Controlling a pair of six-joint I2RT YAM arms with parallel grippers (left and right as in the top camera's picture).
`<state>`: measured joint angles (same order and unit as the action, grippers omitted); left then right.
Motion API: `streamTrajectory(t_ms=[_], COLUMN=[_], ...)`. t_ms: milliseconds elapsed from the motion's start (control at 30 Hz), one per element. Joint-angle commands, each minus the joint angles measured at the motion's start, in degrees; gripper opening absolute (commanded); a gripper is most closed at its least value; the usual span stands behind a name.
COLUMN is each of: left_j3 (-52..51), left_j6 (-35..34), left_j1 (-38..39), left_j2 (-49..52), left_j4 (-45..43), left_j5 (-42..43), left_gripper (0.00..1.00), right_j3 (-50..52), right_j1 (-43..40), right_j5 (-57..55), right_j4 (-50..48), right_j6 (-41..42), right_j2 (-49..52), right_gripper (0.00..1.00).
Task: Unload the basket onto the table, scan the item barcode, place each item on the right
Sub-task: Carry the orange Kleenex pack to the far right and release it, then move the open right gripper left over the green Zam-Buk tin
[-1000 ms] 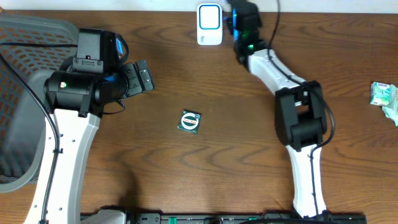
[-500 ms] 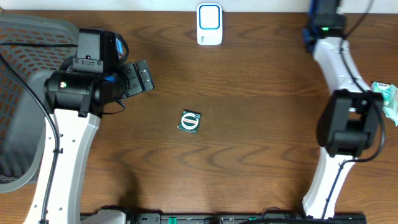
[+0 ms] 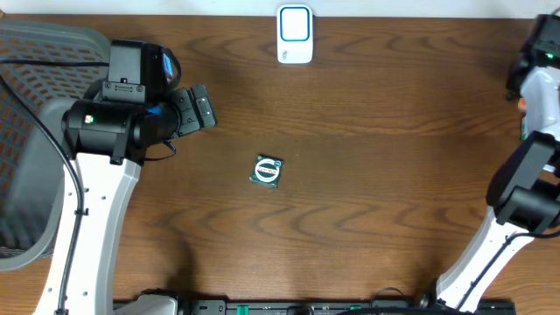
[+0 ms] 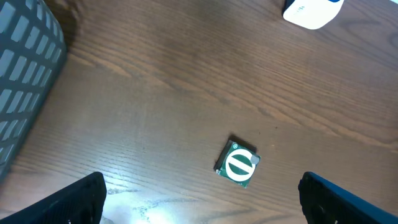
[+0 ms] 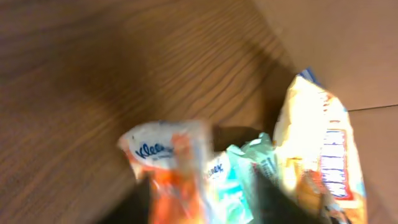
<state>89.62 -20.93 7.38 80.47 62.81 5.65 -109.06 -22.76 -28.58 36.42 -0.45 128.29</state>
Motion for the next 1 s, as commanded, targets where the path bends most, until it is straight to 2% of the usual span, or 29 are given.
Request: streamTrajectory(t_ms=[0,33,167,433,667,800,967], left_j3=[0.7,0.7,0.7,0.7,0.7,0.7,0.7], left_j6=[0.3,0.3,0.3,0.3,0.3,0.3,0.3], left_j1=[-0.2,-0.2,-0.2,-0.2,-0.2,-0.2,-0.2], left_j2=[0.0,0.0,0.0,0.0,0.0,0.0,0.0], left_j4=[0.2,0.2,0.2,0.2,0.2,0.2,0.2], left_j5=[-0.4,-0.4,-0.4,-0.4,-0.4,-0.4,-0.4], left_gripper=[0.98,0.98,0.98,0.98,0.98,0.98,0.98], right_j3=[-0.4,-0.4,-0.3,-0.3,-0.3,0.2,3.1], right_j1=[-1.0,-1.2,-1.0,1.8,6.9,12.4,20.2], right_j5=[9.8,12.0,21.7,48.7,70.5,72.0,67.3], right_j4=[0.5,0.7,0.9,2.8,11.9,19.5,20.7], right_j6=[0.5,0.4,0.4,0.5,2.2,2.1,2.1], right_j2=[-0.8,-0.8,-0.8,-0.8,-0.8,-0.8,-0.8], right_gripper=[0.95,0.99,0.99,0.99,0.99,0.99,0.99])
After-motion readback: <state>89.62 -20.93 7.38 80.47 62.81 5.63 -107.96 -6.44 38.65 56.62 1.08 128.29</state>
